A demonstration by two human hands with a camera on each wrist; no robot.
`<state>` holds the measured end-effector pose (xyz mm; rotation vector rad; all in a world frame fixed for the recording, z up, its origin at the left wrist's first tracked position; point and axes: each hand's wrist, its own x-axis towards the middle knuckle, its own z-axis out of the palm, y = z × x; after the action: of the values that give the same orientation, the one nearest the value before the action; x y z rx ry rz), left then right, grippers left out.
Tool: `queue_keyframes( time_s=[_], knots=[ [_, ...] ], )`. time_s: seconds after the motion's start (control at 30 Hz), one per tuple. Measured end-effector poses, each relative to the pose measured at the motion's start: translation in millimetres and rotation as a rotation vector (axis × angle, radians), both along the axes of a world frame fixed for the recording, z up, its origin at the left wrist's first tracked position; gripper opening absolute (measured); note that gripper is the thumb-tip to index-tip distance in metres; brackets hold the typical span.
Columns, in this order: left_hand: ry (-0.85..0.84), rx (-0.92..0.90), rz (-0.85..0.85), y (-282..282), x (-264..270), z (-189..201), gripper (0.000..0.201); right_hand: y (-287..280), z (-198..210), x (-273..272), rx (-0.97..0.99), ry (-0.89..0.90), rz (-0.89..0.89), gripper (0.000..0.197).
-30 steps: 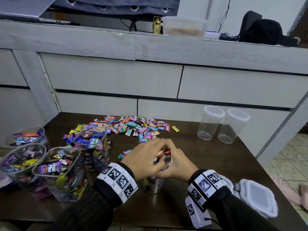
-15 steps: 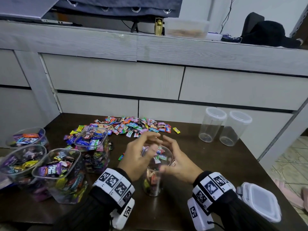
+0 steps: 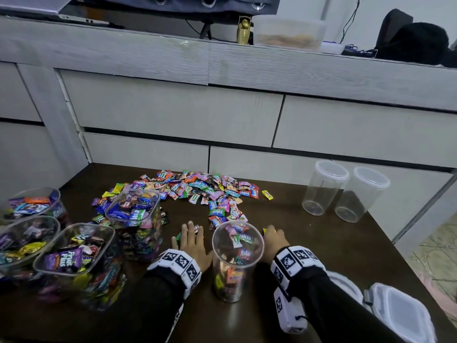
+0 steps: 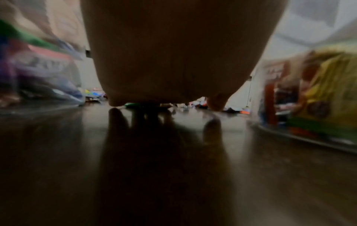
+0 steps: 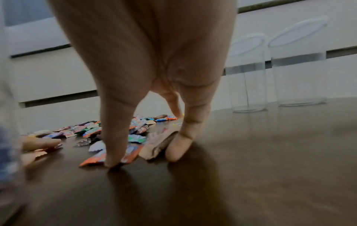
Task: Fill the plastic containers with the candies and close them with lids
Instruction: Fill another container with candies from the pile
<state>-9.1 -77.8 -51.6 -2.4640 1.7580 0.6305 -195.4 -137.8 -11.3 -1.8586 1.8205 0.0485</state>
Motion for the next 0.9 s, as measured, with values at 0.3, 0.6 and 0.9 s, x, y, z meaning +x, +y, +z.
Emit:
queue_keyframes(
  time_s=[0.3,0.6,0.9],
  knots=[
    [-0.045,-0.065,-0.072,-57,10,-34,0.089,-52,0,36,-0.156,-0.076,0.117,0.054],
    [-0.189,-0.143,-0.233,-94,26,-42,0.101,-86,-21,58,-0.193,-0.104,0.371,0.065],
    [-0.167,-0.051,-0.506,-127,36,-13,0.127,-104,-37,66,-0.201,0.151,0.555,0.104]
  ],
)
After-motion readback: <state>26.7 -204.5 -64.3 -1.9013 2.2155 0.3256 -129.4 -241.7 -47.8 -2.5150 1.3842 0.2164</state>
